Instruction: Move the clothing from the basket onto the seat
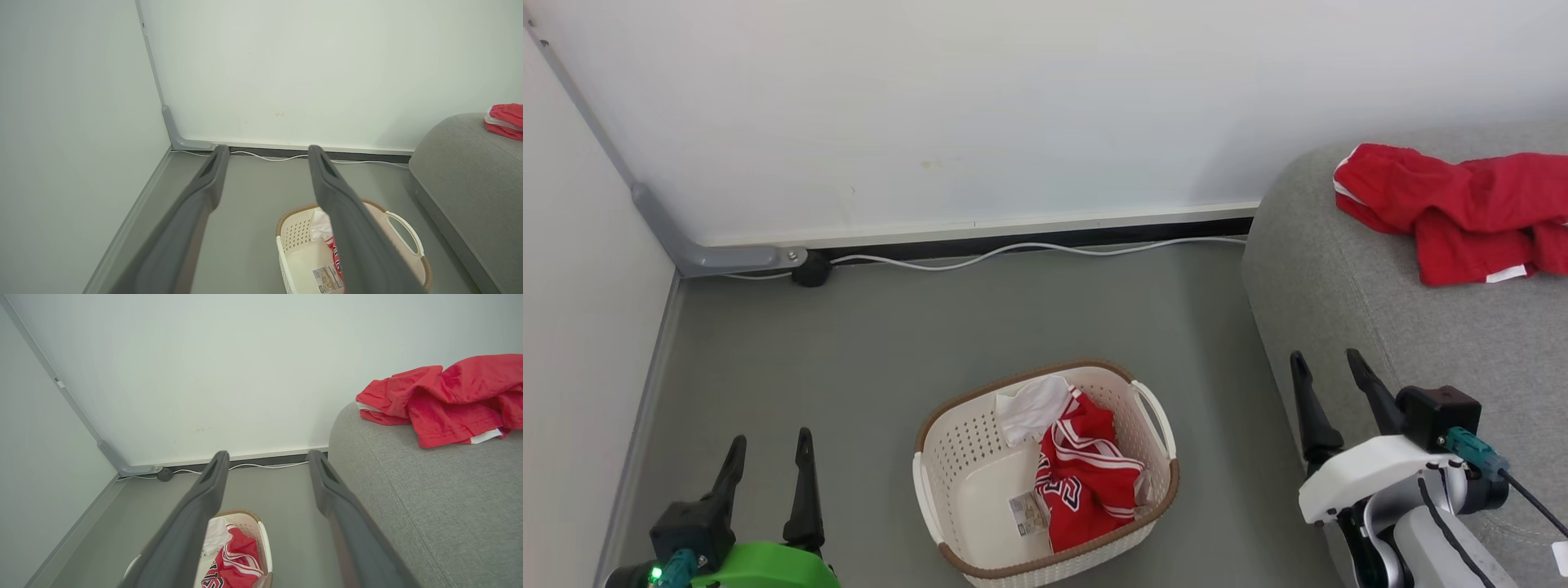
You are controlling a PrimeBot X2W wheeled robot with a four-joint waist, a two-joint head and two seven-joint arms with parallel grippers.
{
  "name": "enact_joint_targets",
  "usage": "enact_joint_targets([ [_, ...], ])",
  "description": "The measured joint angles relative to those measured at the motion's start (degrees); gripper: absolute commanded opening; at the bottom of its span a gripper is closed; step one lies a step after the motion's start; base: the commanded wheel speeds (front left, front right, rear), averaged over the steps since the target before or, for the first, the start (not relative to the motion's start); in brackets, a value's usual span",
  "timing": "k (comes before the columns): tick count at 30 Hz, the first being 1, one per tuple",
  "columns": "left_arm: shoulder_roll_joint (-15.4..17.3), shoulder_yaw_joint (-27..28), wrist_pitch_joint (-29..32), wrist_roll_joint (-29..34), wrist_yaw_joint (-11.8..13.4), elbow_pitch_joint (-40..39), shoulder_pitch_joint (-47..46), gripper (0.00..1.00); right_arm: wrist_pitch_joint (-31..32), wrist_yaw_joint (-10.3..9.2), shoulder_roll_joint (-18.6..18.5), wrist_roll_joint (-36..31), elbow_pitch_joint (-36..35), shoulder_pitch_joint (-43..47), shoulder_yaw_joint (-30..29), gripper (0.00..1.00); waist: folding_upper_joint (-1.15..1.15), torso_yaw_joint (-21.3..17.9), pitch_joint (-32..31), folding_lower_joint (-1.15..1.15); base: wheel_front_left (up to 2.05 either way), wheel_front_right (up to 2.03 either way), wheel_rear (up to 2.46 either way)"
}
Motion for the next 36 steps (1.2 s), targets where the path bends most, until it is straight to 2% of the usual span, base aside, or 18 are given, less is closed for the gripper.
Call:
enact_joint_targets([
  [22, -0.7, -0.4, 0.0, 1.3, -1.3, -0.9, 0.3, 1.0, 0.0, -0.43, -0.5, -0.4, -3.8, 0.1, -1.1, 1.0, 0.0, -0.3, 3.9, 0.0, 0.0, 0.0, 0.0],
  [27, -0.8, -2.4, 0.0, 2.0, -2.0, -0.5, -0.9, 1.0, 0.0, -0.44, -0.9, -0.7, -5.4, -1.8, -1.6, 1.0, 0.0, -0.7, 6.8, 0.0, 0.0, 0.0, 0.0],
  [36, -1.9, -7.4, 1.1, 4.7, -4.2, 1.6, -8.8, 1.0, 0.0, -0.54, -2.0, -1.5, -7.7, -7.9, -3.1, 1.0, 0.0, -1.7, 13.3, 0.0, 0.0, 0.0, 0.0],
])
